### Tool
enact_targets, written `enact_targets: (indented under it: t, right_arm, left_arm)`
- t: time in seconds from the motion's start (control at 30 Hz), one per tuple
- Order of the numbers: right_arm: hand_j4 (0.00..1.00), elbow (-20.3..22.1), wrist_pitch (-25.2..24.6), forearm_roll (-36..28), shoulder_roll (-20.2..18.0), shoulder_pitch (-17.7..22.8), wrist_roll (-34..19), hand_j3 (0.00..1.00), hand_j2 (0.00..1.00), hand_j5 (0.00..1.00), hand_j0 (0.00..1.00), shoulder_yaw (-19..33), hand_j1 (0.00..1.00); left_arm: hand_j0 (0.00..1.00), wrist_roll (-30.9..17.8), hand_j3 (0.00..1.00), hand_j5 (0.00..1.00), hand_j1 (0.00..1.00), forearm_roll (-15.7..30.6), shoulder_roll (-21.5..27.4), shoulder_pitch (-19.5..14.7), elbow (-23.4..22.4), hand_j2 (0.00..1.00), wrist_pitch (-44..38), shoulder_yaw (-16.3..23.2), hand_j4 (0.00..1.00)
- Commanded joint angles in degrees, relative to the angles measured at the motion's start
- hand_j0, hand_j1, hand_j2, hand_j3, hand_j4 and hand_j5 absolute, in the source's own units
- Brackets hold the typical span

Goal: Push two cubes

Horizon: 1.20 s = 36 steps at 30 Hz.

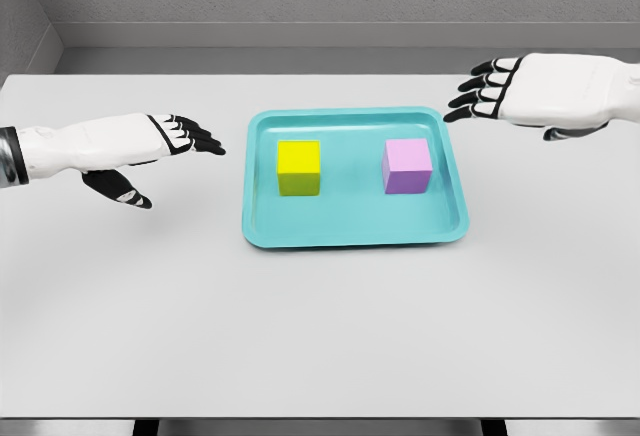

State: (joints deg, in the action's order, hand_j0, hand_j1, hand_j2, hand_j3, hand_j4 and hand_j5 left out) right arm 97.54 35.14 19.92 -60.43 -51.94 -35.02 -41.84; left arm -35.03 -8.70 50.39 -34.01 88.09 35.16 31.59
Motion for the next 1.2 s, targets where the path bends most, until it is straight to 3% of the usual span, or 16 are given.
enact_targets:
  t: [0.0,0.13,0.17,0.2,0.23,0.27,0.3,0.33,0.4,0.47,0.57,0.63,0.9,0.97,1.17]
  right_arm:
    - [1.00,-0.1,-0.1,-0.5,-0.3,0.0,0.0,1.00,1.00,1.00,1.00,0.0,1.00]
    - [1.00,-0.3,-0.1,-0.8,-0.7,-0.1,0.0,1.00,1.00,1.00,1.00,0.2,1.00]
    - [1.00,-0.3,-0.1,-1.0,-2.7,-0.2,0.0,1.00,1.00,1.00,1.00,0.4,1.00]
    - [1.00,-0.3,-0.1,-1.0,-5.6,-0.1,0.0,1.00,1.00,1.00,1.00,-0.1,1.00]
    - [0.98,-0.9,-0.1,-1.0,-5.8,0.4,0.0,0.98,0.98,0.98,0.98,-0.2,0.98]
    - [0.43,-0.8,-0.1,-0.8,-5.6,0.3,0.0,0.43,0.43,0.43,0.43,-1.3,0.43]
    - [0.14,-0.9,-0.1,-0.7,-5.4,0.2,0.0,0.14,0.14,0.14,0.14,-3.9,0.14]
    - [0.01,-0.9,-0.1,-0.1,-4.0,0.3,0.0,0.01,0.01,0.01,0.01,-5.7,0.01]
    - [0.00,-1.1,-0.1,1.0,-0.9,0.6,0.0,0.00,0.00,0.00,0.00,-5.7,0.00]
    - [0.00,-2.9,-0.1,5.3,3.0,0.2,0.0,0.00,0.00,0.00,0.00,-7.3,0.00]
    - [0.03,-6.9,-0.1,5.4,5.2,-4.7,0.0,0.03,0.03,0.03,0.03,-12.9,0.03]
    - [0.05,-8.2,-0.1,5.4,7.1,-5.7,0.0,0.05,0.05,0.05,0.05,-13.2,0.05]
    - [0.13,-9.2,-0.1,5.7,10.7,-6.0,0.0,0.13,0.13,0.13,0.13,-17.1,0.13]
    - [0.13,-9.8,-0.1,5.7,10.9,-6.0,0.0,0.13,0.13,0.13,0.13,-18.3,0.13]
    - [0.13,-16.2,-0.1,5.7,12.9,-6.3,0.0,0.13,0.13,0.13,0.13,-18.4,0.13]
  left_arm:
    - [1.00,0.0,1.00,1.00,1.00,0.3,0.1,0.0,0.0,1.00,-0.2,0.0,1.00]
    - [1.00,0.0,1.00,1.00,1.00,-0.7,0.1,-0.1,0.0,1.00,-0.2,0.1,1.00]
    - [0.98,0.0,0.98,0.98,0.98,-2.5,-1.3,-0.6,0.0,0.98,-0.2,0.1,0.98]
    - [0.89,0.0,0.89,0.89,0.89,-4.8,-3.2,-1.5,-0.5,0.89,-0.2,0.1,0.89]
    - [0.78,0.0,0.78,0.78,0.78,-7.6,-6.8,-2.3,-2.7,0.78,-0.2,0.1,0.78]
    - [0.68,0.0,0.68,0.68,0.68,-11.9,-9.8,-4.7,-6.9,0.68,-0.2,0.3,0.68]
    - [0.52,0.0,0.52,0.52,0.52,-12.8,-11.9,-7.5,-10.2,0.52,-0.2,4.4,0.52]
    - [0.51,0.0,0.51,0.51,0.51,-12.9,-14.0,-9.1,-11.8,0.51,-0.2,7.4,0.51]
    - [0.31,0.0,0.31,0.31,0.31,-13.1,-14.0,-9.1,-12.2,0.31,-0.2,7.7,0.31]
    - [0.31,0.0,0.31,0.31,0.31,-13.2,-14.0,-9.1,-12.6,0.31,-0.2,8.1,0.31]
    - [0.31,0.0,0.31,0.31,0.31,-13.3,-14.2,-9.1,-12.6,0.31,-0.2,8.4,0.31]
    - [0.31,0.0,0.31,0.31,0.31,-13.4,-14.5,-9.3,-13.4,0.31,-0.2,8.5,0.31]
    - [0.31,0.0,0.31,0.31,0.31,-14.7,-17.8,-9.8,-15.5,0.31,-0.2,8.6,0.31]
    - [0.31,0.0,0.31,0.31,0.31,-14.8,-19.6,-10.6,-18.4,0.31,-0.2,8.6,0.31]
    - [0.31,0.0,0.31,0.31,0.31,-15.8,-21.6,-10.9,-20.2,0.31,-0.2,8.6,0.31]
